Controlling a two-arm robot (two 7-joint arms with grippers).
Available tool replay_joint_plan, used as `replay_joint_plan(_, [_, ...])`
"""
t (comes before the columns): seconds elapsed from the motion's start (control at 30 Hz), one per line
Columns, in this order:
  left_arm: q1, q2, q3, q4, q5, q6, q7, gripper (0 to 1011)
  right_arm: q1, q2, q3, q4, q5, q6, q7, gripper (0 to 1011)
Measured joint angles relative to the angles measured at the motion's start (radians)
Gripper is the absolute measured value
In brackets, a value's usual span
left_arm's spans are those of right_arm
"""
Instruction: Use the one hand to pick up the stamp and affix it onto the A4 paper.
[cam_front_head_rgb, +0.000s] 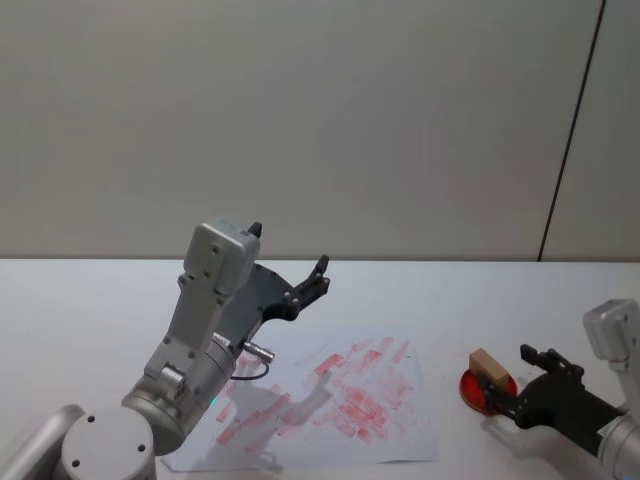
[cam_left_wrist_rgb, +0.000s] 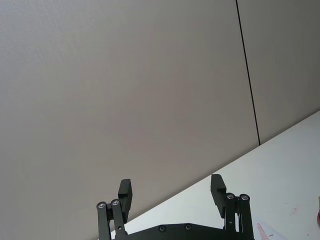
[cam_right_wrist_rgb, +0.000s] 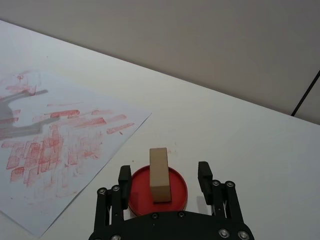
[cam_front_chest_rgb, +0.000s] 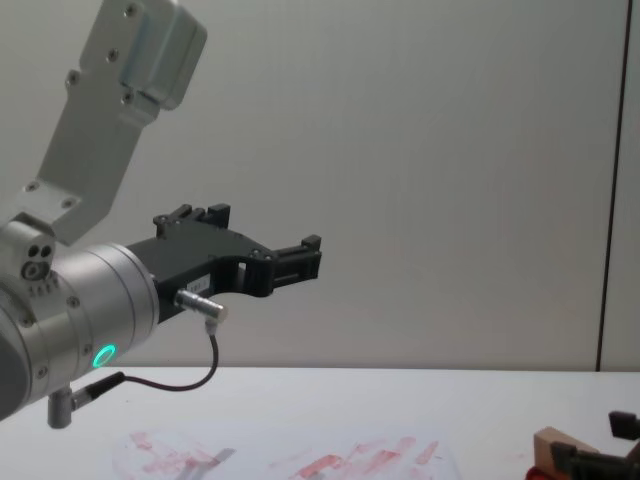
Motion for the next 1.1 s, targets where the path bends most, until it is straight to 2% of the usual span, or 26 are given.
replay_joint_plan(0.1, [0.0, 0.0, 0.0, 0.0, 0.0, 0.0, 0.0, 1002, 0.003, -0.003, -0.003, 0.011, -0.002, 0.004, 0.001, 743])
replay_joint_plan(0.27, [0.0, 0.0, 0.0, 0.0, 0.0, 0.0, 0.0, 1002, 0.01, -0.008, -0.006, 0.026, -0.007, 0.007, 0.002, 624])
replay_joint_plan(0.3, [0.0, 0.0, 0.0, 0.0, 0.0, 0.0, 0.0, 1002, 0.012, -0.01, -0.007, 0.03, -0.009, 0.008, 0.002, 565])
replay_joint_plan(0.57, [0.0, 0.0, 0.0, 0.0, 0.0, 0.0, 0.0, 1003, 0.026, -0.022, -0.014, 0.051, -0.015, 0.009, 0.001, 305])
replay_joint_plan(0.63, [0.0, 0.0, 0.0, 0.0, 0.0, 0.0, 0.0, 1002, 0.028, -0.023, -0.015, 0.053, -0.016, 0.008, 0.0, 274])
replay_joint_plan(0.67, [0.0, 0.0, 0.0, 0.0, 0.0, 0.0, 0.0, 1003, 0.03, -0.025, -0.015, 0.055, -0.016, 0.007, -0.001, 221])
replay_joint_plan(1.1, [0.0, 0.0, 0.0, 0.0, 0.0, 0.0, 0.0, 1002, 0.046, -0.041, -0.023, 0.044, -0.007, -0.017, -0.006, 213])
